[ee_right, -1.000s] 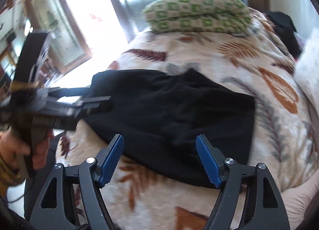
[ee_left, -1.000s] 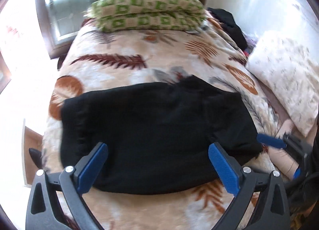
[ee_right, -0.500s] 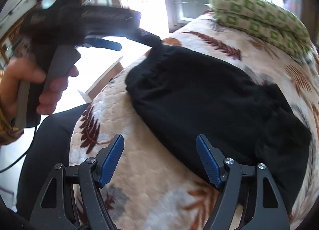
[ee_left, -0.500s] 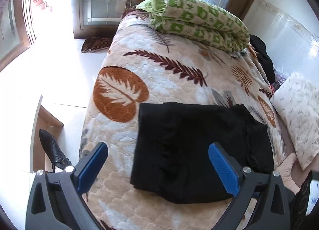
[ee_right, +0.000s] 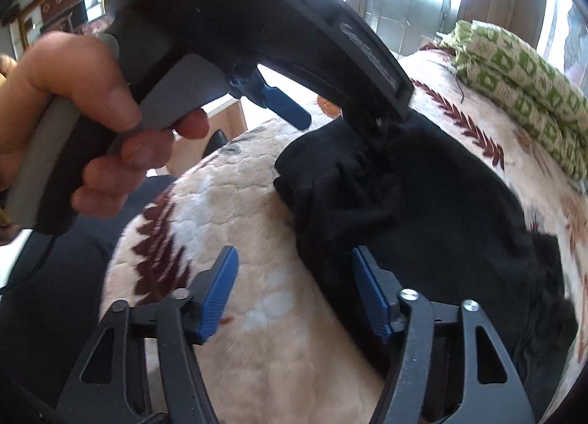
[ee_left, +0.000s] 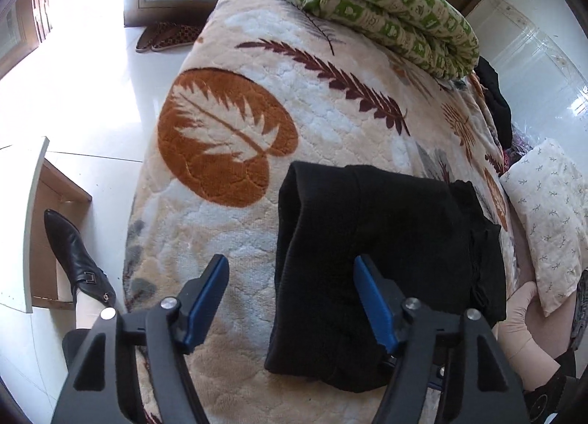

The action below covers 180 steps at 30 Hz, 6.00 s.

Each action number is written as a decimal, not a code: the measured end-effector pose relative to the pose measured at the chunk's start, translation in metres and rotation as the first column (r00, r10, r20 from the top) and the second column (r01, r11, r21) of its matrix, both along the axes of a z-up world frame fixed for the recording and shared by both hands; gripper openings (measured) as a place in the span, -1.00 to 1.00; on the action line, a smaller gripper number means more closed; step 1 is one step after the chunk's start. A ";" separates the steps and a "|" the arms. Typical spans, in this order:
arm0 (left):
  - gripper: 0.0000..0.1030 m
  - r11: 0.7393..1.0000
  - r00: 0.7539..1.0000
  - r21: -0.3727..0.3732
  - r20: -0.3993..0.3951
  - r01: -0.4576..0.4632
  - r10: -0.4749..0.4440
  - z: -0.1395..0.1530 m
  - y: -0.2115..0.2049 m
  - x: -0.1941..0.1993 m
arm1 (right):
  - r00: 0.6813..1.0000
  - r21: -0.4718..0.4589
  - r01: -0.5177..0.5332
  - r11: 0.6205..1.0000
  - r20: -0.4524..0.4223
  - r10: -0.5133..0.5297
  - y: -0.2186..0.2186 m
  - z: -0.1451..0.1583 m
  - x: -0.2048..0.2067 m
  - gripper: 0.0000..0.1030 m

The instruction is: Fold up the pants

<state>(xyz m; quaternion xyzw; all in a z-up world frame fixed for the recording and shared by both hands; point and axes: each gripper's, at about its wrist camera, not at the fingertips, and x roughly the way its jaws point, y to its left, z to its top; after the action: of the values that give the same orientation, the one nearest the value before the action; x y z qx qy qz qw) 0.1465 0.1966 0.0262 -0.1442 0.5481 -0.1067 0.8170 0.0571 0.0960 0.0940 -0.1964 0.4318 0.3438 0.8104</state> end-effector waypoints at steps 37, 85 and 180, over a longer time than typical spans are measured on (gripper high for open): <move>-0.63 0.993 0.999 -0.113 0.019 -0.031 0.033 0.037 -0.025 0.003 | 0.993 0.228 0.119 0.966 -0.042 -0.112 -0.044 0.038 0.018 -0.76; 0.52 0.910 0.903 -0.021 0.135 0.414 -0.408 0.103 -0.319 -0.002 | 0.588 0.345 0.809 0.475 -0.481 -0.651 -0.337 0.002 -0.003 -0.26; 0.79 0.936 0.953 0.254 0.117 0.244 -0.280 -0.003 -0.249 -0.027 | 0.588 0.230 0.809 0.541 -0.283 -0.758 -0.354 0.002 0.097 -0.78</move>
<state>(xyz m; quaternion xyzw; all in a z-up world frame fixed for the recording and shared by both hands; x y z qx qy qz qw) 0.1198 -0.0527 0.0234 0.0374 0.5076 -0.1595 0.8459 0.1538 -0.2575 0.0960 0.1848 0.4678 0.0258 0.8639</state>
